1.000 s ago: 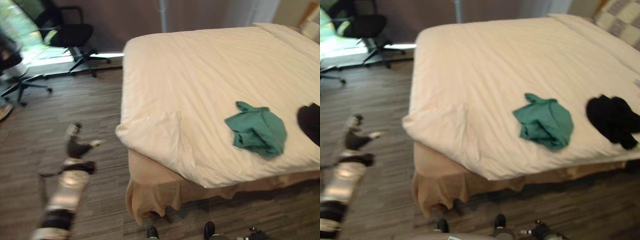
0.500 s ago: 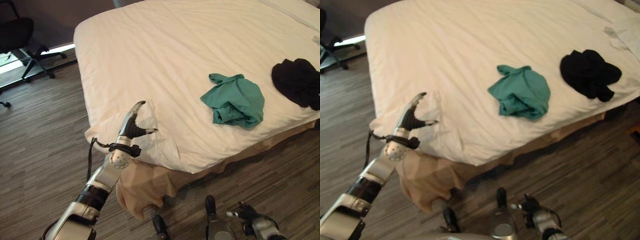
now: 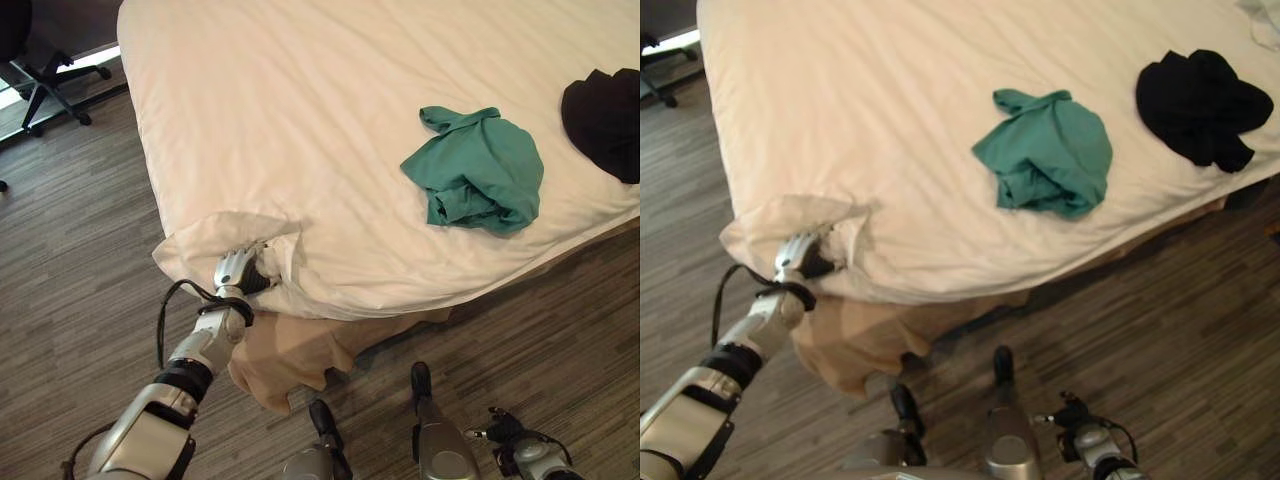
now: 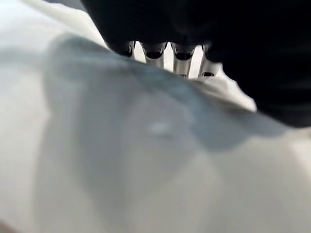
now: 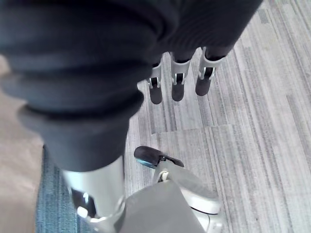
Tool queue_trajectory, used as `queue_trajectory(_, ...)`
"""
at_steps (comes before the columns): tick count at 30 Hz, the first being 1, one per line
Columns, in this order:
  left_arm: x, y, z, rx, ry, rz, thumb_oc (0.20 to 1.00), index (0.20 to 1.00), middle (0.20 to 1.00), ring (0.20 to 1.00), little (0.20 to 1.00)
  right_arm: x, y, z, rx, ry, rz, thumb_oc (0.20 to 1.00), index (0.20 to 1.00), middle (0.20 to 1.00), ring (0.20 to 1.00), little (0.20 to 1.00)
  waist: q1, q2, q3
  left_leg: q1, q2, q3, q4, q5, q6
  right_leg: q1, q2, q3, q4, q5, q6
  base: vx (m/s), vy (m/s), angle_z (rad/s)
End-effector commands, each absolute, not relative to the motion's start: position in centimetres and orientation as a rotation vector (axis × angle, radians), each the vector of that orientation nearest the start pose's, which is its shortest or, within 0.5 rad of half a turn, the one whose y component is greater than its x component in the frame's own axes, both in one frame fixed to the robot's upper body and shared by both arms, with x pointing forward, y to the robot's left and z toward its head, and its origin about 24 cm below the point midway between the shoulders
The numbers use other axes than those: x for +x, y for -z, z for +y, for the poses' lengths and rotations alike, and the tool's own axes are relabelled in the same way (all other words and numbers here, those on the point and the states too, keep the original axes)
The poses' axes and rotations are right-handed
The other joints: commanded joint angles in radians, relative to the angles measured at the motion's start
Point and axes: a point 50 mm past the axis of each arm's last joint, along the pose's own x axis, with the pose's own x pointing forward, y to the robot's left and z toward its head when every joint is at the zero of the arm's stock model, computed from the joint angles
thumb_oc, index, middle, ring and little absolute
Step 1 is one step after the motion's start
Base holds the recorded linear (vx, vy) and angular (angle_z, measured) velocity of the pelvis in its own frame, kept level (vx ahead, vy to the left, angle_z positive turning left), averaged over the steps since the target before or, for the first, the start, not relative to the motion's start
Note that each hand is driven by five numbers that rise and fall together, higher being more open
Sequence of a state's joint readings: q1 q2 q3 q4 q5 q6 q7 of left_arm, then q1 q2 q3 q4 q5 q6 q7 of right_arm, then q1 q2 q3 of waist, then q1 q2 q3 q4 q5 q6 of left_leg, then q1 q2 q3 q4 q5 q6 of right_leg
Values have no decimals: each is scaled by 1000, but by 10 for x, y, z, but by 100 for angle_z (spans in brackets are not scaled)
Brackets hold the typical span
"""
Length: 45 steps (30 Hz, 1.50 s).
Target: Tidy up the quilt and then pick up the clothes from the bed and put them into the laundry hamper.
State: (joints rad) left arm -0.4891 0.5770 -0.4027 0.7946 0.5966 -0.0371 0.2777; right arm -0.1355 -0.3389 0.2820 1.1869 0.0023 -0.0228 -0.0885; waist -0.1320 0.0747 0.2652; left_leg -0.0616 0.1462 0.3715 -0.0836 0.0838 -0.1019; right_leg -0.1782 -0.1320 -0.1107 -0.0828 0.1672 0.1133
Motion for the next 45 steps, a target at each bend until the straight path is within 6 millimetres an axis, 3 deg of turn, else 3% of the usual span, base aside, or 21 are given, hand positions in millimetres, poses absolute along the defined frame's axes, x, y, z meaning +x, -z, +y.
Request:
queue_trajectory(1, 281, 11, 308, 1353, -36, 484, 200, 200, 200, 200, 200, 161, 134, -252, -468, 85, 1017, 1000, 1000, 1000, 1000, 1000, 15, -77, 12, 53, 36, -57, 90, -92, -37, 33, -95, -31, 47, -83, 63, 47, 31, -1)
queue_trajectory(3, 269, 25, 308, 1317, -24, 534, 200, 200, 200, 200, 200, 163, 132, -253, -457, 102, 1009, 1000, 1000, 1000, 1000, 1000, 16, -76, 4, 56, 35, -59, 85, -89, -36, 39, -95, -32, 44, -82, 62, 55, 37, -1)
queue_trajectory(5, 212, 83, 299, 1152, 25, 765, 200, 200, 200, 200, 200, 181, 121, -261, -419, 173, 938, 1000, 1000, 1000, 1000, 1000, 24, -67, -25, 98, 30, -66, 54, -88, -33, 86, -90, -40, 26, -89, 61, 106, 68, 0)
queue_trajectory(7, 177, 107, 294, 1049, 31, 898, 520, 520, 520, 520, 520, 199, 107, -270, -399, 221, 860, 1000, 1000, 1000, 1000, 1000, 31, -65, -48, 123, 29, -71, 27, -82, -32, 115, -87, -48, 9, -90, 63, 74, 47, 4)
queue_trajectory(8, 160, 117, 293, 993, 23, 960, 1000, 1000, 1000, 1000, 1000, 211, 96, -276, -402, 242, 804, 1000, 1000, 1000, 1000, 1000, 37, -65, -61, 132, 27, -76, 11, -75, -32, 123, -86, -51, 3, -90, 62, 55, 36, 9)
queue_trajectory(12, 114, 136, 287, 867, 35, 1085, 1000, 1000, 1000, 1000, 1000, 250, 47, -304, -498, 279, 599, 1000, 1000, 1000, 1000, 1000, 61, -70, -94, 145, 30, -91, -4, -71, -32, 144, -88, -70, -4, -95, 64, 30, 33, 18)
queue_trajectory(14, 89, 146, 280, 826, 7, 1164, 1000, 1000, 1000, 1000, 1000, 252, 41, -279, -485, 207, 479, 1000, 1000, 1000, 1000, 1000, 55, -77, -97, 151, 29, -86, -4, -72, -29, 147, -84, -66, -4, -93, 65, -21, 35, 21)
queue_trajectory(16, 45, 158, 270, 766, 10, 1315, 1000, 1000, 1000, 1000, 1000, 274, -23, -245, -533, 79, 97, 1000, 1000, 1000, 1000, 1000, 69, -89, -109, 164, 34, -92, -4, -78, -29, 160, -84, -72, -4, -97, 68, 6, 10, -3)
queue_trajectory(17, 45, 158, 270, 766, 10, 1315, 1000, 1000, 1000, 1000, 1000, 274, -23, -245, -533, 79, 98, 1000, 1000, 1000, 1000, 1000, 69, -90, -111, 160, 33, -93, -4, -75, -28, 157, -85, -72, -4, -95, 67, 23, 10, -3)
queue_trajectory(18, 35, 161, 266, 750, 23, 1345, 1000, 1000, 1000, 1000, 1000, 277, -35, -238, -542, 55, 30, 787, 787, 787, 787, 787, 76, -92, -117, 161, 34, -94, -4, -76, -28, 160, -86, -76, -4, -96, 68, 23, 4, 4)
queue_trajectory(19, 20, 165, 258, 727, 53, 1385, 1000, 1000, 1000, 1000, 1000, 290, -71, -213, -565, -13, -156, 329, 329, 329, 329, 329, 100, -99, -125, 161, 37, -103, -4, -78, -28, 169, -88, -86, -4, -100, 68, 39, 0, 7)
queue_trajectory(20, 15, 165, 256, 729, 69, 1394, 1000, 1000, 1000, 1000, 1000, 296, -83, -202, -572, -36, -216, 200, 200, 200, 200, 200, 113, -102, -129, 160, 38, -108, -4, -78, -28, 172, -89, -92, -4, -101, 69, 43, -5, 16)
queue_trajectory(24, 3, 166, 253, 739, 121, 1412, 1000, 1000, 1000, 1000, 1000, 313, -127, -154, -592, -152, -440, 200, 200, 200, 200, 200, 157, -109, -120, 157, 40, -123, -4, -78, -28, 185, -91, -109, -4, -107, 69, 3, -2, 26)
queue_trajectory(28, 30, 162, 262, 822, 141, 1314, 1000, 1000, 1000, 1000, 1000, 333, -177, -84, -530, -282, -627, 200, 200, 200, 200, 200, 226, -119, -40, 102, 39, -161, -4, -51, -29, 153, -97, -122, -4, -97, 67, -194, -31, 17)
queue_trajectory(31, 98, 146, 274, 960, 144, 1092, 1000, 1000, 1000, 1000, 1000, 356, -219, -42, -514, -333, -678, 200, 200, 200, 200, 200, 276, -111, 98, -56, 56, -216, 88, -30, -44, 32, -115, -134, 63, -87, 58, -289, -40, 26)
queue_trajectory(36, 168, 126, 254, 1030, 165, 837, 1000, 1000, 1000, 1000, 1000, 367, -216, -20, -451, -339, -600, 200, 200, 200, 200, 200, 283, -94, 148, -235, 67, -251, 176, -20, -62, -114, -143, -155, 161, -101, 56, -188, 2, 27)
queue_trajectory(38, 214, 105, 228, 997, 152, 648, 1000, 1000, 1000, 1000, 1000, 367, -183, -16, -364, -360, -466, 200, 200, 200, 200, 200, 277, -78, 174, -328, 63, -266, 221, -21, -70, -191, -156, -163, 215, -118, 57, -165, 11, 16)
queue_trajectory(42, 240, 88, 208, 938, 145, 520, 1000, 1000, 1000, 1000, 1000, 354, -125, -14, -335, -431, -282, 200, 200, 200, 200, 200, 264, -66, 189, -365, 57, -277, 254, -30, -68, -226, -167, -161, 253, -127, 58, -44, 19, 13)
queue_trajectory(43, 243, 88, 197, 934, 178, 499, 1000, 1000, 1000, 1000, 1000, 334, -73, -9, -305, -532, -95, 200, 200, 200, 200, 200, 259, -63, 194, -349, 57, -274, 254, -36, -67, -211, -171, -164, 250, -129, 58, 0, 0, 0)
queue_trajectory(44, 243, 88, 197, 934, 179, 500, 1000, 1000, 1000, 1000, 1000, 334, -72, -9, -305, -532, -95, 200, 200, 200, 200, 200, 259, -63, 194, -348, 58, -274, 253, -36, -67, -210, -171, -164, 250, -129, 58, 24, 35, -6)
queue_trajectory(45, 236, 96, 188, 942, 233, 522, 1000, 1000, 1000, 1000, 1000, 296, -24, 5, -235, -735, 96, 200, 200, 200, 200, 200, 256, -65, 192, -309, 56, -269, 230, -38, -65, -172, -171, -167, 222, -126, 60, 26, 19, -9)
